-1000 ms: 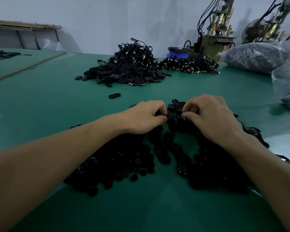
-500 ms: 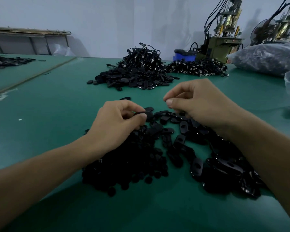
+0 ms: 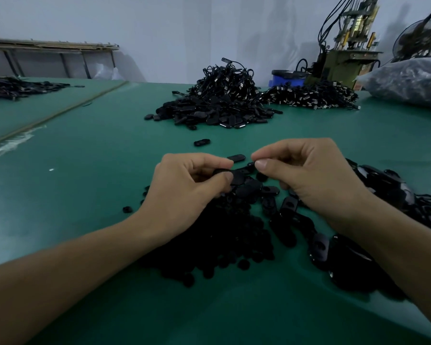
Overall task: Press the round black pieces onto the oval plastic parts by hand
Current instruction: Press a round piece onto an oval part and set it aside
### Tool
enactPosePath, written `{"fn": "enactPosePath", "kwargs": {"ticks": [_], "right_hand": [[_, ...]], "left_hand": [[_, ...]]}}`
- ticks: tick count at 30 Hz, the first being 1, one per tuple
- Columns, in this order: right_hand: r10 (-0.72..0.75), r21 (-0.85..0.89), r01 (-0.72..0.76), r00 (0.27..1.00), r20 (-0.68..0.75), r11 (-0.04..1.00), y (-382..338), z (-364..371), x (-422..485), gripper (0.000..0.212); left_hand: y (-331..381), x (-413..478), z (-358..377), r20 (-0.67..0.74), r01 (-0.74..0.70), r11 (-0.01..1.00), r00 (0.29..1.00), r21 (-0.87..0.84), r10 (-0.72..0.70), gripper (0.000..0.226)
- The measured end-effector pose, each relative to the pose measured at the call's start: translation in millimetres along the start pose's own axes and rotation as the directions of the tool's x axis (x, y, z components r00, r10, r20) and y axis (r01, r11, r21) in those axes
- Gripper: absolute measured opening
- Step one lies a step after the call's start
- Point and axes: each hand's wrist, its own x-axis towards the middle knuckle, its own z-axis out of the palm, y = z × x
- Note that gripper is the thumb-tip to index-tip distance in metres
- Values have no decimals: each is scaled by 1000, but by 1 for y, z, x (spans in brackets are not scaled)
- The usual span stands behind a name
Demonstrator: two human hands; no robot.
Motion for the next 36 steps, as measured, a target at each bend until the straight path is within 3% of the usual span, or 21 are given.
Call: {"fn": "enactPosePath", "kwargs": {"ticks": [5,9,28,36], "right_hand": [[-36,17,35,999,10,999,-2,10,-3,12],[-22,-86,22,1000,-6,996,1,17,-5,11],[-34,-114,25,996,-79,993,-1,25,-7,15],[-69,-196,40,987,-143,980,-9,29,-10,28]], "left_hand": [[0,1,0,30,24,998,999,-56,-23,28],[0,1,-1,60,17,996,998,-92,-12,34],[4,5,-3,72,-69,988,994,-136,79,23],[6,4,-5,77,-149,989,986,-13,150,29]]}}
